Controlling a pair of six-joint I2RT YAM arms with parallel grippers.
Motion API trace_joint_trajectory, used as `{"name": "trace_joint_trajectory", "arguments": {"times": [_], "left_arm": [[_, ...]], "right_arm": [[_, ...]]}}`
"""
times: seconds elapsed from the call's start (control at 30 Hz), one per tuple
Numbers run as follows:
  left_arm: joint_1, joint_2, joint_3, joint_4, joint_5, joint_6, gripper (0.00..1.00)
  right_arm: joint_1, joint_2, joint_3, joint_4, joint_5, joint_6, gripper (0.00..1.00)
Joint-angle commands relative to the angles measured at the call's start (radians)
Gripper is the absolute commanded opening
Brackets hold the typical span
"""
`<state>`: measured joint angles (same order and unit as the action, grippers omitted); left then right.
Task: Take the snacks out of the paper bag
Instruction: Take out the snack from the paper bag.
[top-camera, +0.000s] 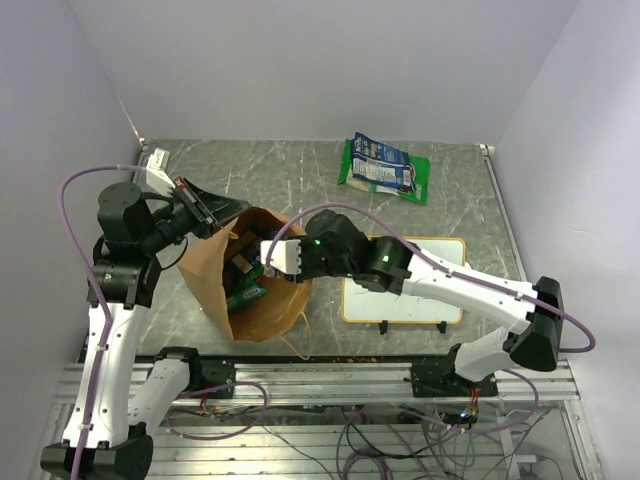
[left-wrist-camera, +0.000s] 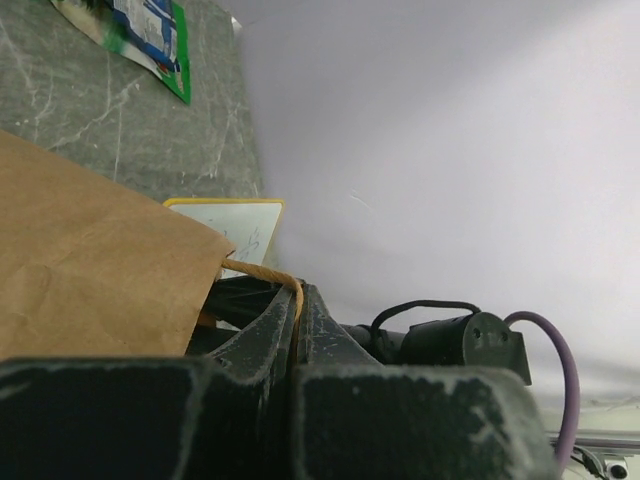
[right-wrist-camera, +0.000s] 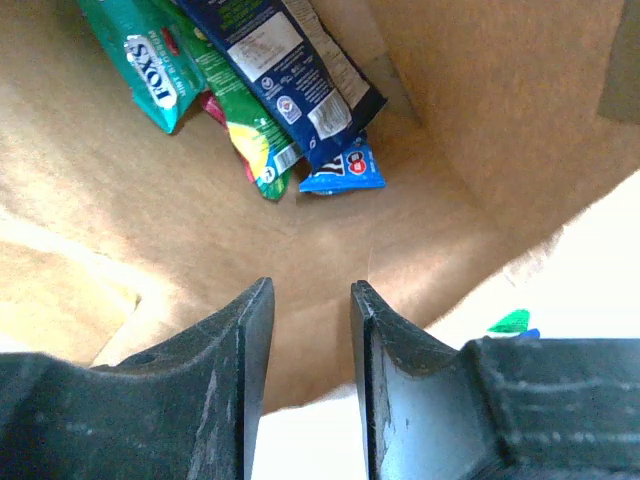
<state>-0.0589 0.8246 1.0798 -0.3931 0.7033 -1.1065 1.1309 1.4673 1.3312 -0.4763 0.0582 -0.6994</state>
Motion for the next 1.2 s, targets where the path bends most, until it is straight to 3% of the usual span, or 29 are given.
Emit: {"name": "trace_joint_trajectory", "arguments": {"times": [0.0,0.1,0.23,0.37,0.6,0.77,0.93,1.17], "left_arm": [[-0.004,-0.045,-0.022,0.083,0.046,-0.046,0.07],[-0.004,-0.057,-0.014,0.033,0.042,-0.015,0.07],[-0.004,-0.044,-0.005,0.007,0.054,0.015,0.07],[-0.004,-0.021,0.024,-0.02,0.063,0.05,0.07],[-0.004,0.01,0.108,-0.15,0.036,0.179,0.07],[-0.004,0.001,0.103,-0.135,0.033,0.164,0.07],[-0.004,0.028,0.178,-0.222,0.019,0.23,0.07],[-0.004,0.029,0.153,-0.184,0.034,0.226,0.07]], "right_arm": [[0.003,-0.051,0.031,-0.07,-0.046,-0.038,0.37],[0.022,-0.055,0.032,-0.025,-0.122,-0.074,0.39],[0.074,-0.044,-0.014,0.061,-0.24,-0.257,0.4],[0.092,0.046,0.02,0.13,-0.294,-0.316,0.44],[0.087,0.179,-0.01,0.242,-0.276,-0.39,0.45],[0.057,0.251,0.009,0.265,-0.304,-0.388,0.44],[0.024,0.299,0.024,0.272,-0.297,-0.42,0.44],[-0.011,0.335,0.014,0.311,-0.258,-0.454,0.46]]}}
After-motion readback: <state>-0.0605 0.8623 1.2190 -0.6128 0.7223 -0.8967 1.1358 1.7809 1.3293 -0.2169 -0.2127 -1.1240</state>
